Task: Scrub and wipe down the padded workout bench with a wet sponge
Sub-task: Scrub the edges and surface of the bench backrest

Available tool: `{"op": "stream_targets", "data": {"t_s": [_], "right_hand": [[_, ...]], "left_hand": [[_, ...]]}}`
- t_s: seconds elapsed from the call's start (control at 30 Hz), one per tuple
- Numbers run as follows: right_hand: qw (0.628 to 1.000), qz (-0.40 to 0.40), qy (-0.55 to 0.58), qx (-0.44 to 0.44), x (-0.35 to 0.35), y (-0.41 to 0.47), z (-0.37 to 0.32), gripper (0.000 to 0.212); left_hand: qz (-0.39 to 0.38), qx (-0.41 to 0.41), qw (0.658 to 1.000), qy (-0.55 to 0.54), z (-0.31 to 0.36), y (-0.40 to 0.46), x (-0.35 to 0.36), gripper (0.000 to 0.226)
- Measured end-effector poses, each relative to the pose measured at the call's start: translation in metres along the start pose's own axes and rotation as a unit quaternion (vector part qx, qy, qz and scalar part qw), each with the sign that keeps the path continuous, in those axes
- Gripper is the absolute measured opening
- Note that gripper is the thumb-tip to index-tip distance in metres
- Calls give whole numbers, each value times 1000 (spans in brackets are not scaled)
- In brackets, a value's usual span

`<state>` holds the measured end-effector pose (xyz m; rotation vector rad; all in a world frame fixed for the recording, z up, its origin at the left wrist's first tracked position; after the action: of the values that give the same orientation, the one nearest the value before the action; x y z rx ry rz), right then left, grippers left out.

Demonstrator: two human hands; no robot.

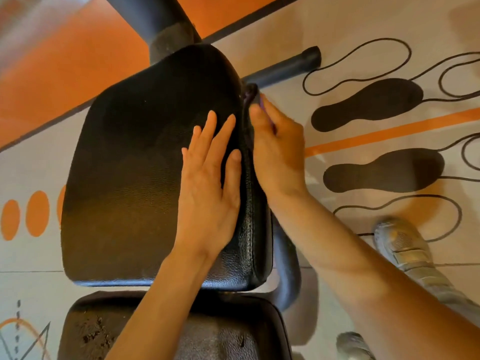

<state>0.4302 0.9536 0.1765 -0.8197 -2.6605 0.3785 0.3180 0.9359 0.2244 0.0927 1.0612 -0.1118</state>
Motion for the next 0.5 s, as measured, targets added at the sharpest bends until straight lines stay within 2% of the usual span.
{"op": "stream_targets", "data": {"t_s": [0.17, 0.33, 0.4, 0.5], "right_hand": [[999, 9, 32, -17, -34, -95, 10, 43], [1000, -16, -13, -6, 5, 8, 1, 29], [1000, -18, 6, -9, 6, -4, 2, 28], [1000, -25, 13, 11, -23, -76, 1, 37]], "left_hand": [[-6, -14, 1000, -6, 0, 1, -1, 49], [3, -18, 1000, -6, 1, 0, 3, 48], [9, -19, 1000, -8, 1, -2, 1, 47], [8, -24, 1000, -12, 3, -1, 1, 47]]}}
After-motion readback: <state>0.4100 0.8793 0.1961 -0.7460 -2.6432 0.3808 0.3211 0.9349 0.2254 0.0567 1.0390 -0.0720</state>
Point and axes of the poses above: each hand's wrist, its own y-axis towards the middle knuckle, its own x-axis out of the palm, z = x × y, the point moved 6 cm from there along y, towards the middle knuckle, and after that the axes turned 10 degrees about z, right-handed, at the moved point
